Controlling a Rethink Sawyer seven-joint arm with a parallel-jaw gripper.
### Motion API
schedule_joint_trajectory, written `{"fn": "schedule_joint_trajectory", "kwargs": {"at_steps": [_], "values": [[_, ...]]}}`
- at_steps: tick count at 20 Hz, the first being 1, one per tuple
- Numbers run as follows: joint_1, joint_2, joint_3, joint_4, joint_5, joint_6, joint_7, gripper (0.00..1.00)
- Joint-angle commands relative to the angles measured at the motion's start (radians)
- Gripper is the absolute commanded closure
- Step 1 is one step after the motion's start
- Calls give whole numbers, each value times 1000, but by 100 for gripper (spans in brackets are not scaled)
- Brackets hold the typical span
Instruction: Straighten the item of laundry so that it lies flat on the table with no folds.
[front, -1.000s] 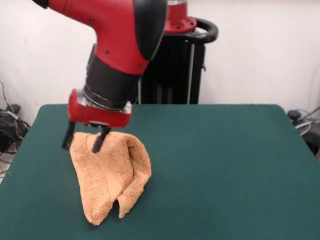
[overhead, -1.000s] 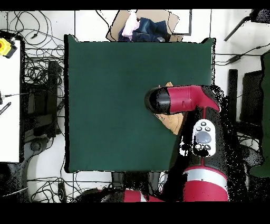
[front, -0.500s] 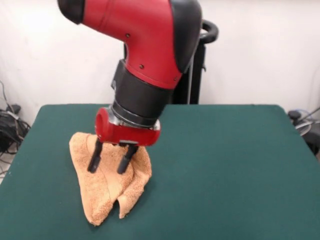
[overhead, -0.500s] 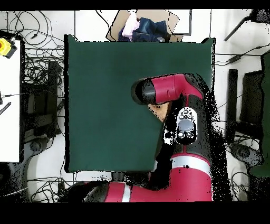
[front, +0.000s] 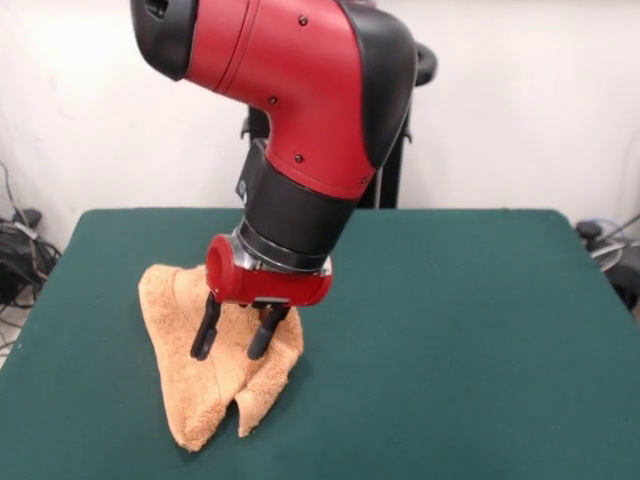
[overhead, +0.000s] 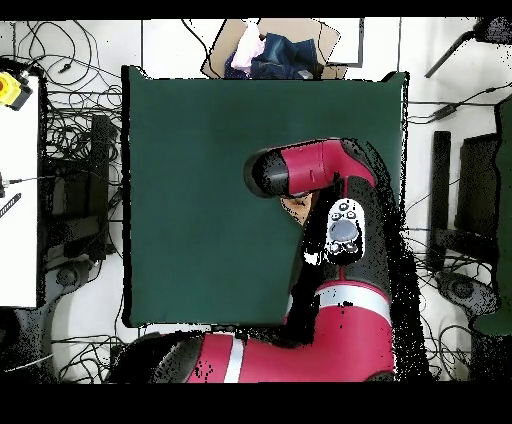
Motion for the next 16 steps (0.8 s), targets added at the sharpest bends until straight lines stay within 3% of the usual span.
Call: {"fn": "schedule_joint_trajectory", "kwargs": {"at_steps": [1, 8, 16], "values": [[-6, 51, 80, 32, -65, -49, -45, 0], [-79, 93, 161, 40, -51, -142, -77, 0], [-103, 179, 186, 6, -71, -224, -50, 0]]}}
